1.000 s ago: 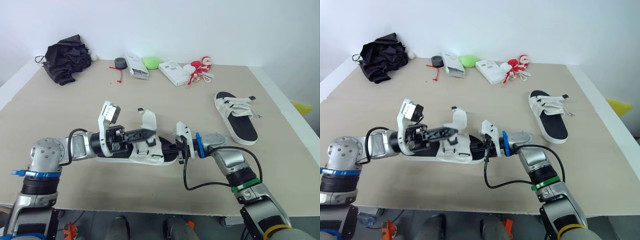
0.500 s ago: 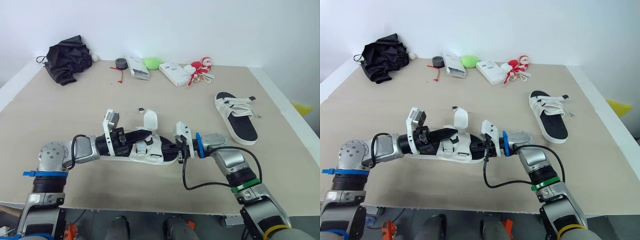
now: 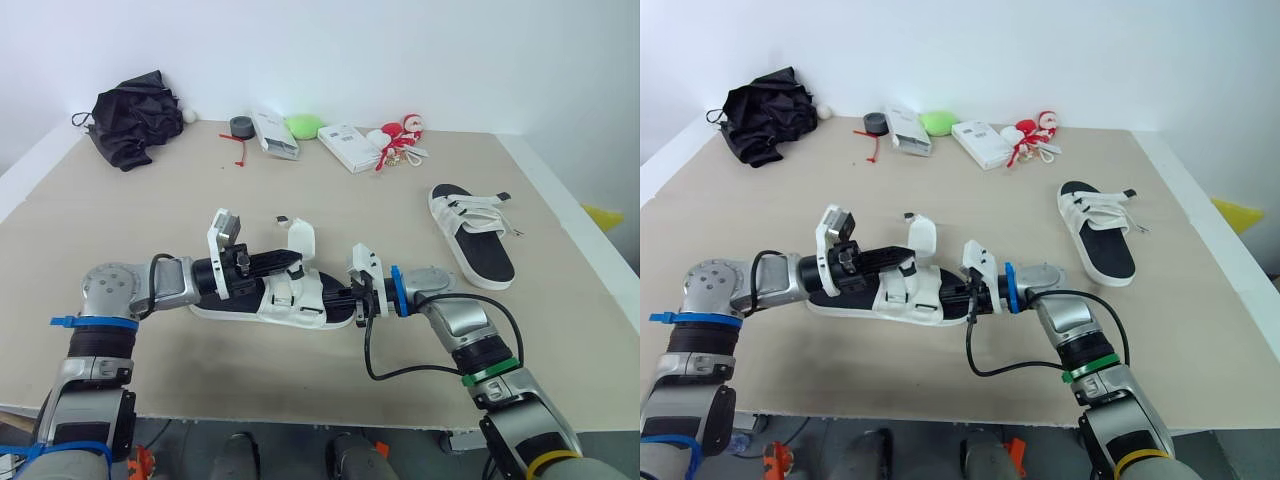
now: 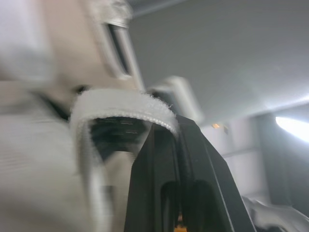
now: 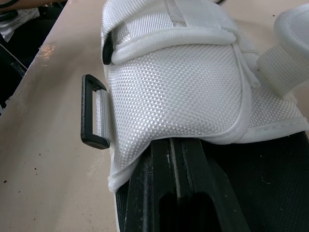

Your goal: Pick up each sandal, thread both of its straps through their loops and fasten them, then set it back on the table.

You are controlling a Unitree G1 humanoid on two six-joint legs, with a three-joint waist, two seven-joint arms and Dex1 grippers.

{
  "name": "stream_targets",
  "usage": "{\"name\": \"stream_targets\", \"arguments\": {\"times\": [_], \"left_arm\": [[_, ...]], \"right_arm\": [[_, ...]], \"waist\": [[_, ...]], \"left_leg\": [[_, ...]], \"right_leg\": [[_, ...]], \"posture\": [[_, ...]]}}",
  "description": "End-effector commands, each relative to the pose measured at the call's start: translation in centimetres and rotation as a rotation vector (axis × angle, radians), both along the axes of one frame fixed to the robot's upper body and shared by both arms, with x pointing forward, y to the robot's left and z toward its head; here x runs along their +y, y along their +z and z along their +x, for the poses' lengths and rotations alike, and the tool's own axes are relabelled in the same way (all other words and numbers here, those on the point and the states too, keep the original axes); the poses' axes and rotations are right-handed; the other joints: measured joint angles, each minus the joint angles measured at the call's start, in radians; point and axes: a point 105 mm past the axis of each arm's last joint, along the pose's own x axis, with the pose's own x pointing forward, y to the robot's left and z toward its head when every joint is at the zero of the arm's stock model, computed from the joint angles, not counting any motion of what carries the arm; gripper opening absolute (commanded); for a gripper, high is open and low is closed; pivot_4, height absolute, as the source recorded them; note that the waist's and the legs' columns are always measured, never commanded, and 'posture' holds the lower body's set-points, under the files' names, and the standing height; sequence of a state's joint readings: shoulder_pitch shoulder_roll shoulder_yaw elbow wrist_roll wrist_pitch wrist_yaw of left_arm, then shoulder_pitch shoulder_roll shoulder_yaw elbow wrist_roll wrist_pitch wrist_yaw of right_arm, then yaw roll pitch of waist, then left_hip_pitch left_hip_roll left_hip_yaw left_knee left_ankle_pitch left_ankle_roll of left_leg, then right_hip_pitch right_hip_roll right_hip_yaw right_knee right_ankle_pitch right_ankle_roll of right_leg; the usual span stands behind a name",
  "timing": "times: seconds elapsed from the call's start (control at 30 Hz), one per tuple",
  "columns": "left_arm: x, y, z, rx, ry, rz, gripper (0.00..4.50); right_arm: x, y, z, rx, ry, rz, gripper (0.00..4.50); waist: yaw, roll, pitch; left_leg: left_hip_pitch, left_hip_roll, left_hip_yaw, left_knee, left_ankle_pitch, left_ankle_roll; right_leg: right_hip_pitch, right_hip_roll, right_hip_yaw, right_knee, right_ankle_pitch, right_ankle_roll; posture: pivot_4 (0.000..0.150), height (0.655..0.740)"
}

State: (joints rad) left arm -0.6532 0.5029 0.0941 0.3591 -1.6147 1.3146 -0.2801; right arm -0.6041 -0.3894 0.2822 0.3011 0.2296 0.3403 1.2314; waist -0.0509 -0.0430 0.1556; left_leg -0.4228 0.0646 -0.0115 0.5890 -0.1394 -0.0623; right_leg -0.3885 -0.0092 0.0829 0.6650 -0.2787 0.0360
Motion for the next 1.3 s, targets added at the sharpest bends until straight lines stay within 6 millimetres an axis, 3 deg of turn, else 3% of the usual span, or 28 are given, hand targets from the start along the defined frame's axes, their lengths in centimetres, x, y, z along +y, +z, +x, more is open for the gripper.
{"name": "stream_targets", "arguments": {"times": [0.03,0.23,0.33,0.53,0.63,0.83,0.9,1.17,1.3], "left_arm": [[0.0,0.5,1.0,-0.035,0.017,0.009,0.03],[-0.7,0.5,1.7,-0.031,-0.007,-0.007,0.03],[-0.9,1.9,1.8,-0.042,-0.032,-0.089,0.03],[-0.3,0.0,2.3,-0.012,0.011,0.003,0.03],[0.4,-0.7,3.1,0.005,0.073,0.015,0.81],[0.9,-2.4,4.0,0.057,0.149,0.064,3.72],[0.8,-3.5,4.1,0.089,0.168,0.091,4.46],[0.7,-3.0,5.2,0.096,0.218,0.055,4.46],[0.9,-0.4,7.0,0.079,0.293,-0.067,4.46]], "right_arm": [[-1.0,-4.7,-1.2,0.135,-0.036,-0.130,0.00],[-0.9,-4.8,-1.4,0.138,-0.038,-0.130,0.00],[-0.9,-4.8,-1.4,0.139,-0.040,-0.128,0.00],[-1.0,-4.9,-1.5,0.141,-0.048,-0.126,0.00],[-1.0,-4.9,-1.5,0.142,-0.051,-0.125,0.00],[-1.0,-4.9,-1.5,0.143,-0.051,-0.125,0.00],[-1.0,-4.9,-1.5,0.144,-0.051,-0.124,0.00],[-1.2,-5.0,-1.5,0.148,-0.054,-0.127,0.00],[-1.0,-5.0,-1.5,0.148,-0.055,-0.124,0.00]], "waist": [[0.000,0.000,0.000],[0.001,0.000,0.000],[0.001,0.000,0.000],[0.000,0.000,-0.001],[0.000,0.000,-0.001],[0.000,0.000,-0.001],[0.000,0.001,-0.003],[0.000,0.002,-0.006],[0.000,0.002,-0.006]], "left_leg": [[0.000,0.000,0.000,0.000,0.000,0.000],[0.001,-0.001,-0.003,0.000,0.000,-0.001],[0.001,-0.002,-0.004,0.000,0.000,-0.001],[0.000,-0.002,-0.006,0.000,0.000,-0.001],[0.000,-0.002,-0.007,0.000,0.000,-0.001],[0.001,-0.002,-0.008,0.000,0.000,-0.001],[0.001,-0.002,-0.008,0.000,0.000,-0.001],[0.001,-0.003,-0.009,0.000,-0.001,-0.002],[0.001,-0.003,-0.009,0.000,-0.001,-0.002]], "right_leg": [[0.000,0.000,0.000,0.000,0.000,0.000],[-0.001,0.000,0.000,0.000,0.000,0.000],[0.000,0.000,0.000,0.000,0.000,0.000],[0.001,0.001,-0.002,0.000,0.001,0.001],[0.000,0.001,-0.002,0.000,0.001,0.000],[0.001,0.001,-0.002,0.000,0.000,0.000],[0.001,0.001,-0.002,0.000,0.000,0.000],[0.001,0.001,-0.003,0.000,0.001,0.004],[0.001,0.001,-0.003,0.000,0.001,0.004]], "posture": [[0.150,0.7380],[0.150,0.7380],[0.150,0.7380],[0.150,0.7380],[0.150,0.7380],[0.150,0.7380],[0.150,0.7380],[0.150,0.7380],[0.150,0.7380]]}}
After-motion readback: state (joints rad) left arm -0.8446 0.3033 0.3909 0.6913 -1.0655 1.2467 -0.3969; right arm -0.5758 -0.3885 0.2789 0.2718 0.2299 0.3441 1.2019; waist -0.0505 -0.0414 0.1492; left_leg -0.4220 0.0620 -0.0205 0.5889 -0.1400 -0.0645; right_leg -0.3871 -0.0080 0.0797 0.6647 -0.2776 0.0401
